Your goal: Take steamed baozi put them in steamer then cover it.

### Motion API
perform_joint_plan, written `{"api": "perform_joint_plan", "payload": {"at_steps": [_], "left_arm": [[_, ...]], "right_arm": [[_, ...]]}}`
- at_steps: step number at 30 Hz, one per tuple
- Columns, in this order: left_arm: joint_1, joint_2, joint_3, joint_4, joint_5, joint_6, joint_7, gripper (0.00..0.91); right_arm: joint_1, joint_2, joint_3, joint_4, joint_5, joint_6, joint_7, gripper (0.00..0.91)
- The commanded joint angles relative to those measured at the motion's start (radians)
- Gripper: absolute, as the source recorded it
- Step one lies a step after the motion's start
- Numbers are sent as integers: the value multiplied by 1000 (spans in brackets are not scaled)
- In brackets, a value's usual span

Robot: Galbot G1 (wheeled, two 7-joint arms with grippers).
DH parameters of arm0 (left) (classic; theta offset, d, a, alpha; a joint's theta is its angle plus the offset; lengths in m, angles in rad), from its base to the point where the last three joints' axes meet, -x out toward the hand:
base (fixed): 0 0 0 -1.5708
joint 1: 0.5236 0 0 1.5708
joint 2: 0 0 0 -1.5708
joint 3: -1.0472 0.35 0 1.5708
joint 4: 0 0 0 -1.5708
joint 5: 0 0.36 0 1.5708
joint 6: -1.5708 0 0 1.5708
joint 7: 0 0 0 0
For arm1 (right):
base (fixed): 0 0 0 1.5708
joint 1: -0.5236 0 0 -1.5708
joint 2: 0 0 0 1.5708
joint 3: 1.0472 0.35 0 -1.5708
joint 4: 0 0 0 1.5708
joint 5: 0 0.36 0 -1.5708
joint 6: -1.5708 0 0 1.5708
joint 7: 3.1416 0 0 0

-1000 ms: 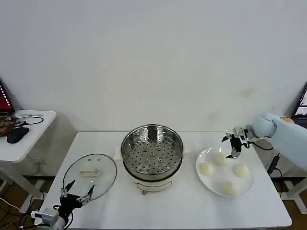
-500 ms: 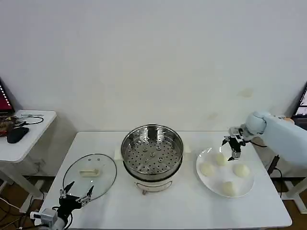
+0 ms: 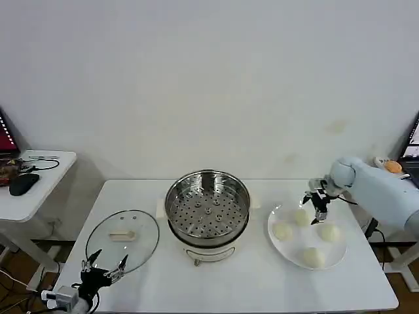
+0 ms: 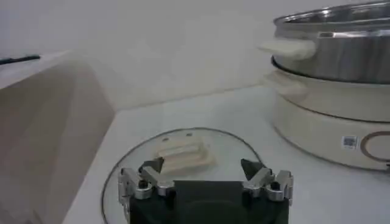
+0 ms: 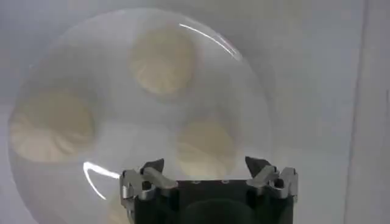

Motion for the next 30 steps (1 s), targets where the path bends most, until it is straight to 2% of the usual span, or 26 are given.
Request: {"api": "perform_joint_plan", "payload": {"at_steps": [1,12,14,16,19,20,30], "left_arm": [[2,1,0,-1,0,0,1,907],[7,1,-1,-7,-3,2,2,907],[8,1,-1,-8,-3,2,3,907],[10,1,-1,-9,-3,2,3,907],[11,1,-1,-9,-6,2,3,907],[11,1,0,-9,-7,2,3,907],[14,-4,6,-10,-13,2,0,907]], "right_arm": [[-30,29,36,-55,-20,3,2,907],[-66,52,90,-104,-32,0,10,897],[-67,53,94,-107,-32,0,16,846],[-66,54,95,-108,-32,0,16,846],[-70,56,97,-110,-31,-1,18,766],[-70,57,98,-111,-29,-1,21,675],[-70,59,104,-112,-26,5,27,605]]}}
